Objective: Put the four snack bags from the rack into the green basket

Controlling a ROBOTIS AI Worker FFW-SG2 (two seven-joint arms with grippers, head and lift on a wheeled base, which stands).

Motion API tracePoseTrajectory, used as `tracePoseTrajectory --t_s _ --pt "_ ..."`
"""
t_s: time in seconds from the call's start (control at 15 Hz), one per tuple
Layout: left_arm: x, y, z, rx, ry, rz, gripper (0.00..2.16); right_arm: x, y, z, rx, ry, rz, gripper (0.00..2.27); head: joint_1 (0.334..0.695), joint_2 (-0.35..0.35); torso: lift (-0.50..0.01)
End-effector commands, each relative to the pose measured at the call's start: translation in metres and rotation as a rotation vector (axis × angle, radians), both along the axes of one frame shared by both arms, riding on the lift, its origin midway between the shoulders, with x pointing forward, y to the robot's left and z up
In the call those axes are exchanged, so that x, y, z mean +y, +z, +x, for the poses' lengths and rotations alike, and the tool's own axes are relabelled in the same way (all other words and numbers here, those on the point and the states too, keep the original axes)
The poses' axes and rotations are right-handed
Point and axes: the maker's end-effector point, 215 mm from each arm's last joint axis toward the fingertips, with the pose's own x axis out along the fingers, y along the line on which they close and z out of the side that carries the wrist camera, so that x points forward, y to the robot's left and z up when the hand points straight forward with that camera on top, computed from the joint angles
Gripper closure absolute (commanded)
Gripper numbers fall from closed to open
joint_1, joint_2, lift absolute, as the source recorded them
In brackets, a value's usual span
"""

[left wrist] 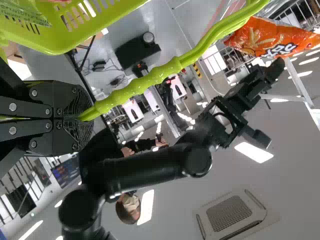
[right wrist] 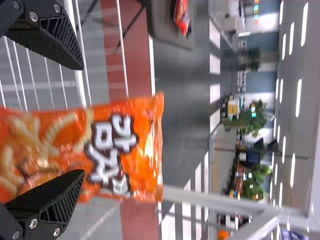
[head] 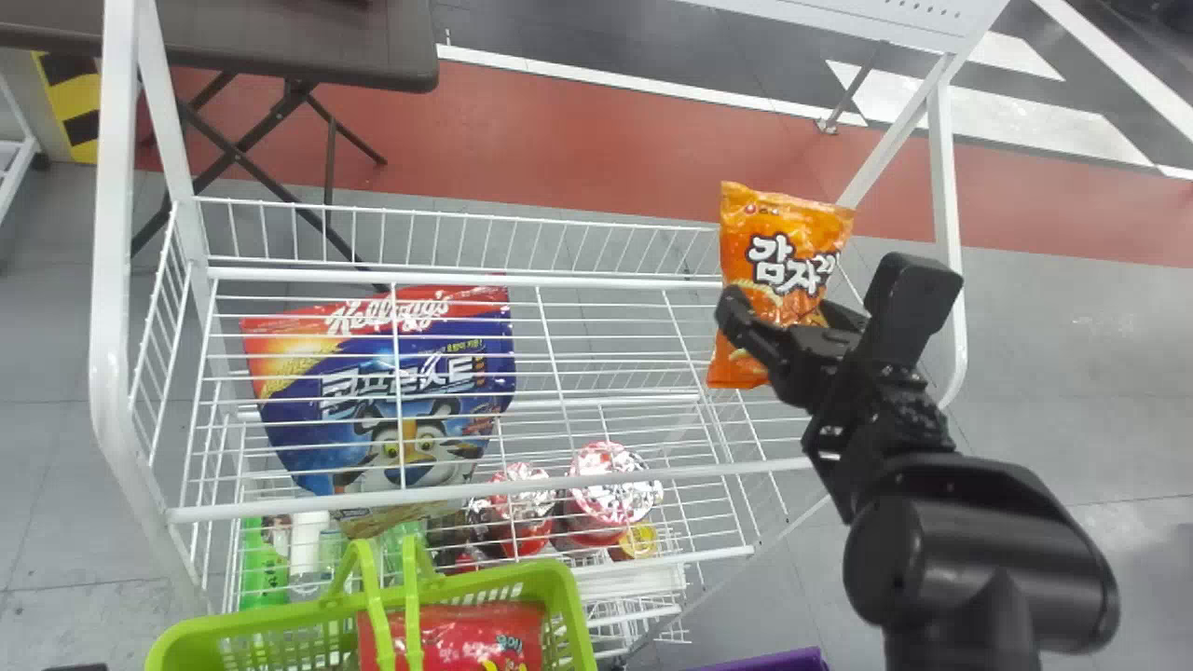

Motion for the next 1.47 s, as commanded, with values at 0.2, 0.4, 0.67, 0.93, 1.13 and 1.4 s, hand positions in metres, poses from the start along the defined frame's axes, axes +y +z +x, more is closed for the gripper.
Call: tracePoseTrajectory --t_s 0.2,0.4,0.67,0.93,1.13,1.4 --pt "-0.001 -0.001 0.003 0.005 -0.005 0.006 2.14 -0.054 -0.03 0.018 0.09 -0.095 -0.001 0.08 0.695 -0.35 -0.006" --pt "-0.004 -0.002 0.004 0.006 -0.017 0.009 2.14 -0.069 -0.055 0.009 0.189 -0.111 0.059 0.4 0.695 -0.35 -0.006" --pt "-0.004 -0.002 0.004 0.006 -0.017 0.009 2.14 -0.053 -0.067 0.002 0.204 -0.054 0.122 2.14 0.695 -0.35 -0.006" --pt "-0.004 -0.002 0.003 0.006 -0.018 0.005 2.14 -0.05 -0.06 -0.005 0.154 -0.04 0.136 2.22 0.695 -0.35 -0.006" --pt "-0.003 -0.002 0.003 0.007 -0.017 0.005 2.14 -0.042 -0.035 -0.012 0.095 -0.016 0.123 2.22 0.695 -0.35 -0.006" --pt "-0.003 0.0 0.001 0.007 -0.019 -0.001 2.14 -0.022 0.0 -0.034 0.011 0.029 0.149 2.22 0.695 -0.35 -0.006"
